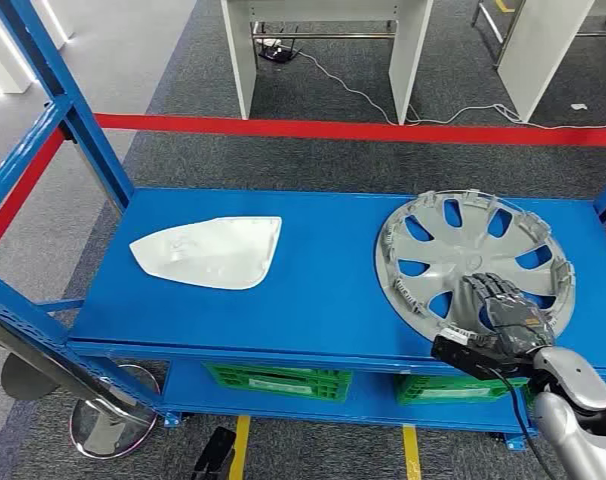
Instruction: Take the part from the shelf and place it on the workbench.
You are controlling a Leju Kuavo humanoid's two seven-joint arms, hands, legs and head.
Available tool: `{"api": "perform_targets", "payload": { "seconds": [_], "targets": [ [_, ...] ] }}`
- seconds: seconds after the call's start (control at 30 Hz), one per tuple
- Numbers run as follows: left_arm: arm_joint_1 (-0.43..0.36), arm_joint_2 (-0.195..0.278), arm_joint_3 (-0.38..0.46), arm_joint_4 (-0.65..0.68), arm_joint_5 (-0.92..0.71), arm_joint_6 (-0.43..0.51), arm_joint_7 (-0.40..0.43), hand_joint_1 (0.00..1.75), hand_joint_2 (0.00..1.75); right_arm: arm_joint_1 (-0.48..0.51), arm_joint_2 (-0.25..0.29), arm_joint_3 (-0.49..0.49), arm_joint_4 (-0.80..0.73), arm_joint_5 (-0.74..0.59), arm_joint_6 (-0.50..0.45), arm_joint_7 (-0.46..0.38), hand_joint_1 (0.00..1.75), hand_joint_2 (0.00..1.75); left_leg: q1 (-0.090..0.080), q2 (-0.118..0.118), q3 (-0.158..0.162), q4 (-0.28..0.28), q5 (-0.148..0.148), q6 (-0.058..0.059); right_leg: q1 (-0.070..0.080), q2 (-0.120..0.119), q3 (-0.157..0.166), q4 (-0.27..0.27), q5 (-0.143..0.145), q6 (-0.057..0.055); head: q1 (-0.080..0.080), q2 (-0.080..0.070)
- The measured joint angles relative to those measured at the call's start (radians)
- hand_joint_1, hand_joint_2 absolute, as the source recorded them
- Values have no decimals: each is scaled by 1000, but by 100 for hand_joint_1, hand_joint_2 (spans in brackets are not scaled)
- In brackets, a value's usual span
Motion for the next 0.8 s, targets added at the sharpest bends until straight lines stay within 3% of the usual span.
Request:
{"api": "perform_targets", "payload": {
  "seconds": [0.43, 0.8],
  "targets": [
    [1, -1, 1, 0, 1, 3, 0, 0, 0, 4, -29, 6, 25, -24, 27, 7, 175, 175, -1, 0, 0, 0, 0, 0, -1, -2, 1, 0, 1, 1, 0, 0],
    [0, -4, 4, 0, 3, 12, -3, 0, 0, 3, -30, 6, 38, -25, -13, -12, 175, 175, -1, -1, 0, 1, 0, 1, -1, -3, 1, 0, 1, 1, 0, 0]
  ]
}}
